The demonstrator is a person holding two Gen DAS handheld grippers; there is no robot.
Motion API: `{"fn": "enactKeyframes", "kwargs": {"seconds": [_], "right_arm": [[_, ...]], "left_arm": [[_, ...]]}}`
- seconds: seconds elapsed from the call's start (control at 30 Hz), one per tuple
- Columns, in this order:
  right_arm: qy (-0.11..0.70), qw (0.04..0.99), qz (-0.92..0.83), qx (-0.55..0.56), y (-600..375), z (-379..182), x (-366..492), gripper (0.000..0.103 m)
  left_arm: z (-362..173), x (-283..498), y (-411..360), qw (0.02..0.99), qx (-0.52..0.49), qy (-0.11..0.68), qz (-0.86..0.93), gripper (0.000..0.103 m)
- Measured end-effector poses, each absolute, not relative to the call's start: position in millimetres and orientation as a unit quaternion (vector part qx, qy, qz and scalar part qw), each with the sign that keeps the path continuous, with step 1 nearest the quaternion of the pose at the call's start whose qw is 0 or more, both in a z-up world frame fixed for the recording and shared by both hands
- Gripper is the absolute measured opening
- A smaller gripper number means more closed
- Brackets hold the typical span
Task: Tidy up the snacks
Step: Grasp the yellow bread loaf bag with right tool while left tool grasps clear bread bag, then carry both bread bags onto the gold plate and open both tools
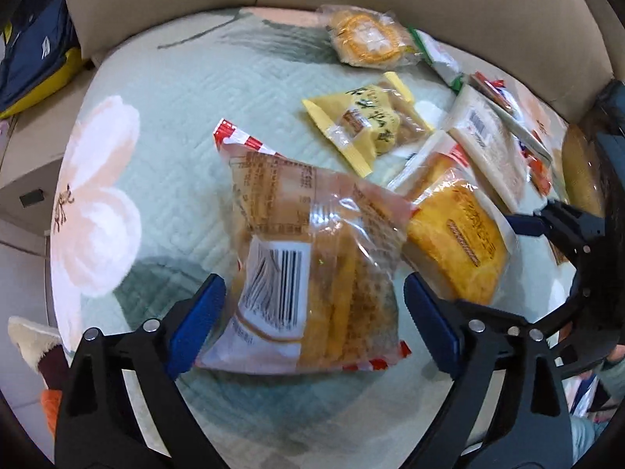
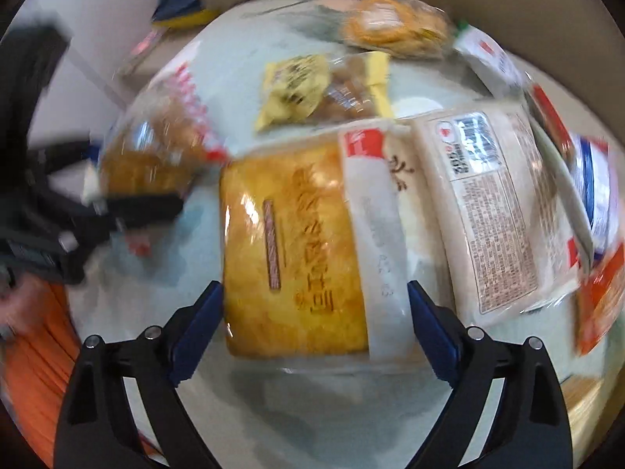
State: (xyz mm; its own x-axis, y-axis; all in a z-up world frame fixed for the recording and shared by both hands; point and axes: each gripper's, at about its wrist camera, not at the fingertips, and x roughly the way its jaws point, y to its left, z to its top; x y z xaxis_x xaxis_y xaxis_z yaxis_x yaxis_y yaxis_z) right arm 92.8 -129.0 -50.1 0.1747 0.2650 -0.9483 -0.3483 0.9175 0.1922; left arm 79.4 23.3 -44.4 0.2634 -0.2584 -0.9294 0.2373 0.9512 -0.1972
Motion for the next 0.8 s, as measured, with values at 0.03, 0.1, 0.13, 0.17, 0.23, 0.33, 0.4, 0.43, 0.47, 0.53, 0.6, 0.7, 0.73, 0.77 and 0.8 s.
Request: {"fn": "enactKeyframes", "kwargs": {"seconds": [0.03,0.1,0.13,0.17,0.23,0.33,0.4,0.43,0.47,0.53,0.6,0.7,0.73,0.77,0.8], "right_arm": [[0.614,0.765,0.189,-0.035,-126.1,-52.1,95.2,0.091],[0.611,0.769,0.178,-0.061,-117.2,-53.1,92.2,0.091],[0.606,0.773,0.174,-0.076,-112.8,-53.1,89.2,0.091],[0.599,0.777,0.168,-0.096,-109.2,-54.6,84.7,0.090],[0.588,0.785,0.165,-0.103,-109.0,-52.7,80.5,0.084],[0.583,0.791,0.163,-0.090,-113.7,-47.1,76.8,0.079],[0.582,0.793,0.161,-0.081,-121.3,-42.0,72.4,0.078],[0.582,0.794,0.162,-0.076,-124.6,-38.9,69.7,0.078],[0.581,0.794,0.163,-0.068,-131.3,-33.8,66.9,0.078],[0.577,0.799,0.162,-0.047,-139.5,-23.3,64.0,0.078],[0.568,0.807,0.159,-0.032,-155.2,-7.7,58.1,0.078],[0.549,0.823,0.145,-0.008,-182.2,20.8,52.2,0.078],[0.542,0.829,0.138,-0.001,-188.7,29.0,51.7,0.078],[0.534,0.836,0.126,0.006,-204.4,40.7,49.1,0.078],[0.528,0.841,0.117,0.011,-216.5,47.6,47.0,0.078]], "left_arm": [[-47.3,82.8,26.0,0.792,-0.021,0.591,-0.150,0.094],[-52.2,87.4,28.3,0.791,-0.038,0.594,-0.139,0.092],[-53.3,88.8,29.4,0.792,-0.041,0.596,-0.129,0.087],[-53.0,88.9,29.9,0.793,-0.036,0.596,-0.121,0.083],[-49.2,86.3,28.4,0.798,-0.019,0.591,-0.115,0.072],[-44.6,82.3,26.0,0.802,-0.008,0.588,-0.107,0.065],[-41.9,78.9,20.7,0.803,-0.011,0.587,-0.102,0.064],[-40.2,76.7,20.6,0.803,-0.015,0.587,-0.102,0.063],[-38.0,74.3,20.0,0.804,-0.018,0.586,-0.102,0.063],[-32.6,68.8,14.6,0.806,-0.020,0.582,-0.102,0.062],[-23.9,63.6,5.2,0.811,-0.018,0.575,-0.106,0.062],[-2.3,54.9,-3.8,0.821,-0.017,0.559,-0.118,0.062],[8.3,52.7,-12.0,0.824,-0.017,0.552,-0.126,0.062],[16.5,53.0,-18.3,0.827,-0.017,0.547,-0.133,0.062],[26.7,51.5,-29.4,0.830,-0.014,0.539,-0.144,0.062]]}}
